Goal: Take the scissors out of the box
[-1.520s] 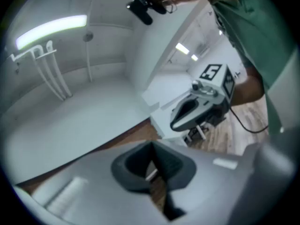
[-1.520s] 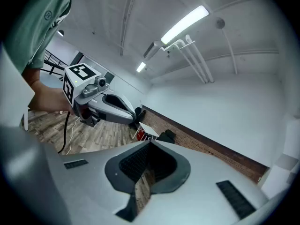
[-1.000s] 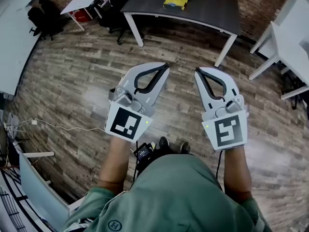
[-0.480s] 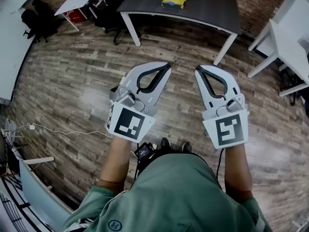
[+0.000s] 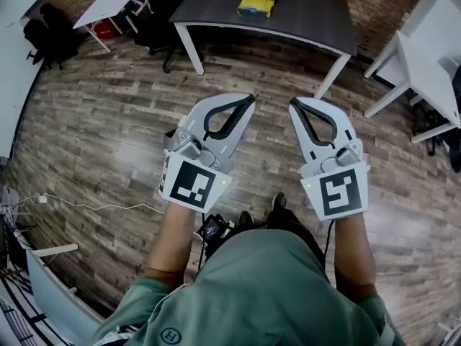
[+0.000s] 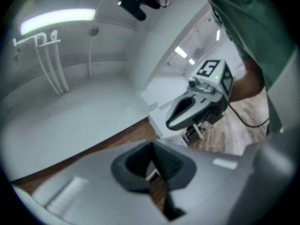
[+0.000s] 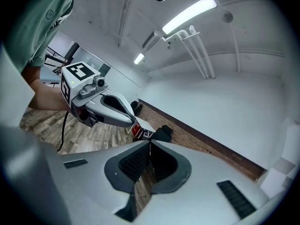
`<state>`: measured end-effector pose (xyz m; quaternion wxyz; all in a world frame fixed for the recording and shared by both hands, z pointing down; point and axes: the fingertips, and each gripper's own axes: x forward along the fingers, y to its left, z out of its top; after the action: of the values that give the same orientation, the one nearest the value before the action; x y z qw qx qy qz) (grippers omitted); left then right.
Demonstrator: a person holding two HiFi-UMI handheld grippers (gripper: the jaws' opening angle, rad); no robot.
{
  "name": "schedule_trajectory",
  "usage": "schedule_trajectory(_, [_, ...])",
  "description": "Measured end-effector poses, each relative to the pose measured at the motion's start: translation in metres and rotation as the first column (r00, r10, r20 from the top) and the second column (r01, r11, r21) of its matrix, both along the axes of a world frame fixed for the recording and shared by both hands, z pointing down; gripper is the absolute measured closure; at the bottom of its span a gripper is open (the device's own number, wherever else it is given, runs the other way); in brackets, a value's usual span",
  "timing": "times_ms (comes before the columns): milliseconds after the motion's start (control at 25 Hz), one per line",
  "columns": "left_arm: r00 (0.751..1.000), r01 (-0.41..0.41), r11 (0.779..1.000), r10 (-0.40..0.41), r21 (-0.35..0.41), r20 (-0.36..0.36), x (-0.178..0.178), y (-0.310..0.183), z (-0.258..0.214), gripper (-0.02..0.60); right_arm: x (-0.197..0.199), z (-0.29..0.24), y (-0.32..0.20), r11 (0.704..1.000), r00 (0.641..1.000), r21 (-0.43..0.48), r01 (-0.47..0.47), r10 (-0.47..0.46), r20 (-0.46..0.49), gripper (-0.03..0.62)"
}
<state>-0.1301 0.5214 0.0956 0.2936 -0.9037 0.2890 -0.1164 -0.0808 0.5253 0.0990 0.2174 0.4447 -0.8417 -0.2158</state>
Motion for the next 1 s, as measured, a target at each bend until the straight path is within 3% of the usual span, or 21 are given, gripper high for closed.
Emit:
schedule_trajectory(400, [0.998,0.049,0.999,-0.048,-0.023,0.043,0.019,-0.063,0.014,0.583,0.027,0.014,-0.067,0.999,0.998,-0.027,0.032,-0.031,0.048,0.586])
schedule_trajectory(1000, [0.988,0.142,0.989,-0.139,-0.038,0.068,0.097,-0.206,0.015,0.583,0.103,0.018,-0.212,0.99,0.988,-0.058,0.13,-0.125,0.086,0.586])
